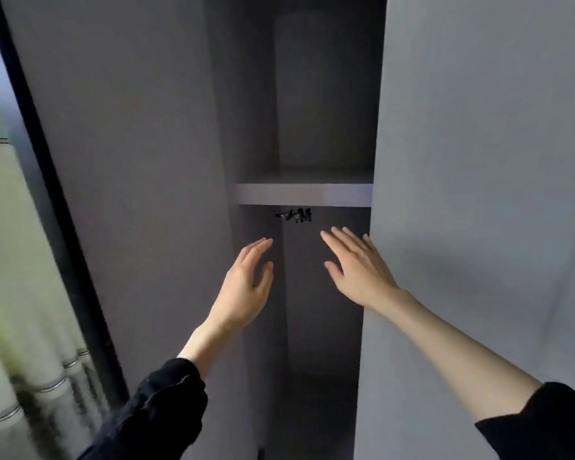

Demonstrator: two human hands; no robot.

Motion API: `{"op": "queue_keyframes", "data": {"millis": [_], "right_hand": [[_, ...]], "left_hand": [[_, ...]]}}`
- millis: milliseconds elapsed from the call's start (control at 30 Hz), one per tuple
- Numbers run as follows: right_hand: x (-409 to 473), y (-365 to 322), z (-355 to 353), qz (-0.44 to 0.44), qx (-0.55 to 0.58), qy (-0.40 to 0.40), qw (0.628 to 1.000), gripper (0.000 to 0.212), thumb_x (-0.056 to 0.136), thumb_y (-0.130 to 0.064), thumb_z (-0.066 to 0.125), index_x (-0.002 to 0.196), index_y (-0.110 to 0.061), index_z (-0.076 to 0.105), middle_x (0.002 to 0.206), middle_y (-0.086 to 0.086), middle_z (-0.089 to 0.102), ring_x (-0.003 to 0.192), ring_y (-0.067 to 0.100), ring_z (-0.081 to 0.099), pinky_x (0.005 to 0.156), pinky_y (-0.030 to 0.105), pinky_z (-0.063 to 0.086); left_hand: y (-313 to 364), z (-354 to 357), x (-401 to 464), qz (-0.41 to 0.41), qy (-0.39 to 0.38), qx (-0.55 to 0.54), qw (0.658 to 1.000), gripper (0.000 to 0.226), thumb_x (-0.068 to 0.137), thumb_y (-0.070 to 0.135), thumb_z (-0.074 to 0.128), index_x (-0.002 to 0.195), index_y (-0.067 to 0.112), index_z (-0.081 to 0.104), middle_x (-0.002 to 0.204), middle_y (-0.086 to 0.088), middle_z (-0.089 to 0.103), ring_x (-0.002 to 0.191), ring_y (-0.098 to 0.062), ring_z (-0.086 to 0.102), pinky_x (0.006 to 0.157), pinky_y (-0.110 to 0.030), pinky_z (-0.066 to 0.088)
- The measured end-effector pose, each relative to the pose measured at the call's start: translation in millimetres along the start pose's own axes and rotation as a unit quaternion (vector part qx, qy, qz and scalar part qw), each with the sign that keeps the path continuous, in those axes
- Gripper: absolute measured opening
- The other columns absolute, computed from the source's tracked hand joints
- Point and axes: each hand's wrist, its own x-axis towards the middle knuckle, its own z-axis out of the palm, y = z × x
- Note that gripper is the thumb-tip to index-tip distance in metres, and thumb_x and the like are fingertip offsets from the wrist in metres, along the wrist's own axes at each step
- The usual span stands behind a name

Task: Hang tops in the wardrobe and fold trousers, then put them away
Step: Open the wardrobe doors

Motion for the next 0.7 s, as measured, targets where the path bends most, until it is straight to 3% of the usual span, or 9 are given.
{"op": "queue_keyframes", "data": {"millis": [167, 267, 367, 467, 567, 633, 700], "right_hand": [[3.7, 108.3, -0.1, 0.062, -0.145, -0.002, 0.987, 0.064, 0.098, -0.041, 0.036, 0.151, -0.029, 0.002, 0.159, 0.002, -0.011, 0.145, 0.023, -0.015, 0.115, 0.05, -0.004], [17.2, 163.0, -2.5, 0.072, -0.203, 0.001, 0.976, 0.069, 0.096, -0.041, 0.041, 0.151, -0.029, 0.001, 0.158, 0.003, -0.015, 0.144, 0.026, -0.018, 0.114, 0.053, -0.006], [30.2, 190.5, -6.6, 0.072, -0.227, 0.015, 0.971, 0.073, 0.089, -0.038, 0.057, 0.15, -0.024, 0.019, 0.159, 0.008, 0.001, 0.145, 0.033, -0.004, 0.112, 0.059, 0.001], [37.4, 207.3, -2.7, 0.075, -0.235, 0.013, 0.969, 0.078, 0.078, -0.036, 0.072, 0.145, -0.021, 0.036, 0.156, 0.01, 0.018, 0.143, 0.036, 0.012, 0.108, 0.066, 0.015], [37.5, 212.6, 4.1, 0.074, -0.237, 0.021, 0.968, 0.083, 0.068, -0.038, 0.08, 0.14, -0.019, 0.044, 0.153, 0.012, 0.027, 0.14, 0.038, 0.023, 0.103, 0.069, 0.023], [38.1, 214.9, 7.4, 0.068, -0.244, 0.017, 0.967, 0.082, 0.077, -0.039, 0.072, 0.146, -0.021, 0.033, 0.157, 0.01, 0.01, 0.144, 0.037, 0.006, 0.107, 0.069, 0.014], [37.9, 215.8, 8.6, 0.069, -0.243, 0.002, 0.967, 0.077, 0.09, -0.039, 0.055, 0.151, -0.026, 0.011, 0.153, 0.004, -0.023, 0.139, 0.032, -0.025, 0.11, 0.063, -0.003]], "left_hand": [[16.5, 94.6, 60.5, -0.007, -0.071, -0.09, 0.993, 0.041, 0.099, 0.015, 0.041, 0.14, 0.016, 0.042, 0.145, 0.006, 0.04, 0.135, -0.007, 0.035, 0.113, -0.032, 0.03], [27.9, 146.4, 105.7, -0.023, -0.115, -0.141, 0.983, 0.042, 0.101, 0.017, 0.038, 0.143, 0.021, 0.036, 0.148, 0.01, 0.034, 0.136, -0.001, 0.028, 0.11, -0.017, 0.023], [37.4, 177.7, 144.1, -0.046, -0.151, -0.181, 0.971, 0.046, 0.102, 0.02, 0.033, 0.148, 0.024, 0.025, 0.153, 0.013, 0.024, 0.136, 0.004, 0.02, 0.108, -0.013, 0.017], [49.9, 195.2, 176.7, -0.089, -0.155, -0.287, 0.941, 0.05, 0.102, 0.02, 0.03, 0.15, 0.027, 0.018, 0.155, 0.012, 0.02, 0.141, -0.003, 0.02, 0.116, -0.027, 0.018], [56.9, 203.6, 194.1, -0.033, -0.152, -0.322, 0.934, 0.047, 0.091, 0.019, 0.034, 0.135, 0.029, 0.044, 0.14, 0.003, 0.047, 0.13, -0.011, 0.042, 0.107, -0.031, 0.035], [55.4, 203.7, 199.5, -0.036, -0.147, -0.352, 0.924, 0.043, 0.083, 0.018, 0.034, 0.117, 0.03, 0.057, 0.122, 0.006, 0.061, 0.112, -0.011, 0.057, 0.095, -0.028, 0.046], [52.3, 200.4, 203.4, -0.055, -0.15, -0.4, 0.903, 0.035, 0.092, 0.015, 0.034, 0.106, 0.031, 0.062, 0.101, 0.013, 0.068, 0.09, -0.008, 0.065, 0.081, -0.023, 0.052]]}}
